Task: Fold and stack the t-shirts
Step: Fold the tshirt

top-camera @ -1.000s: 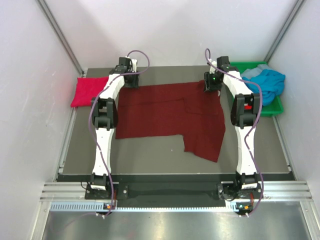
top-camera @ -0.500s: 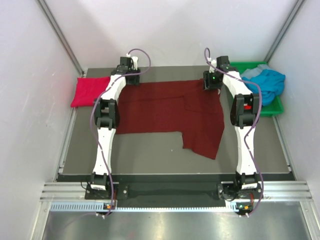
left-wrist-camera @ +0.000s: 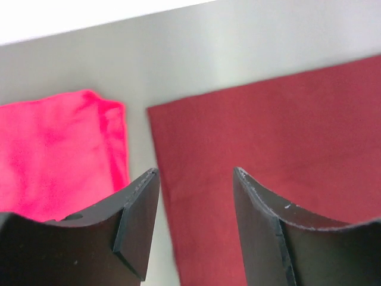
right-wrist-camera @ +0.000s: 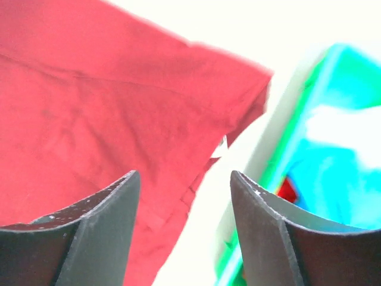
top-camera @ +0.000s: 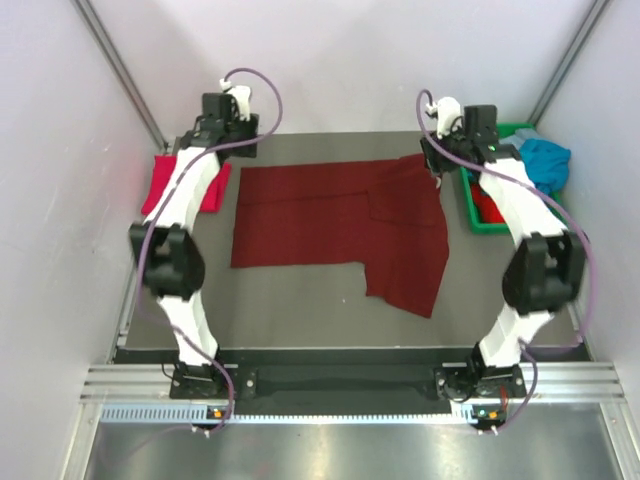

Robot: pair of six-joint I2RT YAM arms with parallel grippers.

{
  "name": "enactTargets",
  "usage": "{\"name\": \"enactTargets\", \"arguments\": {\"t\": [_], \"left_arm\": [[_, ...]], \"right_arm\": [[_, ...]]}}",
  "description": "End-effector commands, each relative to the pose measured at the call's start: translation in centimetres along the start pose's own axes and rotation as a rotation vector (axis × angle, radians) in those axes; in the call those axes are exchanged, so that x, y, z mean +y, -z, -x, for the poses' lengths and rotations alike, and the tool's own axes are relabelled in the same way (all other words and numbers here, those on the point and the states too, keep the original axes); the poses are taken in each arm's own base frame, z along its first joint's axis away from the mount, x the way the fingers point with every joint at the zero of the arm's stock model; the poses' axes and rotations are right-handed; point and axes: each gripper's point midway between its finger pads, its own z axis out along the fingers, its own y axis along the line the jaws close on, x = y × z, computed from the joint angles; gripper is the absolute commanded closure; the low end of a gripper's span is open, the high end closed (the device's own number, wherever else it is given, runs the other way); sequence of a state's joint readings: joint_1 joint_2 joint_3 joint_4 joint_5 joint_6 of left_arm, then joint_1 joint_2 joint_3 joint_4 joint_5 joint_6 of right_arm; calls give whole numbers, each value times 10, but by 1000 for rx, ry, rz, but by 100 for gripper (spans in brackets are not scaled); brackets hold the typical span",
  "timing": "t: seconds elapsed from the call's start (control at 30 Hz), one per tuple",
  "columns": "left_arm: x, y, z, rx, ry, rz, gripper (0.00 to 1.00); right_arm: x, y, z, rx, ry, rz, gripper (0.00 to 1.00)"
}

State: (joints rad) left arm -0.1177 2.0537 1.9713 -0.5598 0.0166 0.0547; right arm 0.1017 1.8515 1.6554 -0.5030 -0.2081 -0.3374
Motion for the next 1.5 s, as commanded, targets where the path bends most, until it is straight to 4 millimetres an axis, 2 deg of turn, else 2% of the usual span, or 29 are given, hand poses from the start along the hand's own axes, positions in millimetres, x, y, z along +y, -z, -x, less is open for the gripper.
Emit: {"name": "enactTargets", "arguments": {"t": [0.0, 0.03, 0.07, 0.1, 0.13, 0.17, 0.2, 0.27, 0.33, 0.37, 0.4, 0.47, 0.5, 0.53, 0.6, 0.63, 0.67, 0.77, 0.97, 1.0, 1.03, 1.07, 1.1, 1.47], "left_arm": [[1, 56, -12, -20, -8, 9, 43], [0, 62, -23, -2, -8, 8, 43], [1, 78, -25, -14, -6, 12, 43], [1, 78, -52, 40, -3, 11, 43], [2, 84, -59, 47, -1, 13, 43], [5, 97, -57, 26, 3, 20, 43], [6, 101, -68, 43, 5, 21, 43], [7, 120, -64, 10, 7, 27, 43], [6, 126, -75, 19, 8, 27, 43], [6, 134, -74, 5, 7, 28, 43], [5, 134, -86, 25, 8, 26, 43], [5, 141, -96, 31, 9, 27, 43], [5, 139, -110, 60, 11, 28, 43], [8, 143, -114, 59, 17, 35, 43], [24, 143, -133, 96, 47, 68, 43], [29, 143, -137, 104, 57, 79, 43], [43, 144, -139, 107, 81, 107, 43], [55, 144, -143, 116, 103, 132, 43], [57, 130, -150, 157, 108, 129, 43], [56, 133, -159, 196, 113, 126, 43], [52, 132, -157, 182, 289, 148, 43], [55, 133, -154, 175, 290, 160, 0], [38, 132, -151, 174, 294, 59, 34], [42, 135, -161, 197, 303, 64, 33]], "right_arm": [[23, 39, -1, -68, 175, 46, 38], [29, 46, -11, -61, 238, 60, 39], [44, 58, -33, -42, 274, 85, 39], [49, 64, -42, -40, 328, 86, 40], [55, 70, -52, -34, 353, 97, 40], [68, 82, -68, -28, 381, 113, 40], [74, 88, -77, -16, 407, 121, 40], [98, 106, -105, 29, 478, 180, 41], [118, 121, -128, 69, 531, 248, 41], [125, 133, -130, 47, 557, 259, 41], [135, 138, -151, 81, 587, 306, 41], [150, 148, -169, 78, 641, 340, 41], [155, 153, -177, 89, 662, 360, 40], [163, 160, -180, 72, 690, 376, 40], [173, 167, -193, 86, 714, 417, 40], [178, 172, -193, 63, 738, 422, 40], [180, 172, -201, 75, 745, 426, 40], [186, 175, -210, 81, 753, 449, 40], [196, 168, -241, 166, 743, 526, 42], [199, 167, -245, 176, 734, 542, 42], [202, 166, -253, 196, 732, 562, 43], [204, 165, -255, 199, 733, 572, 43], [205, 162, -255, 194, 740, 567, 43], [211, 146, -266, 239, 787, 584, 42]]}}
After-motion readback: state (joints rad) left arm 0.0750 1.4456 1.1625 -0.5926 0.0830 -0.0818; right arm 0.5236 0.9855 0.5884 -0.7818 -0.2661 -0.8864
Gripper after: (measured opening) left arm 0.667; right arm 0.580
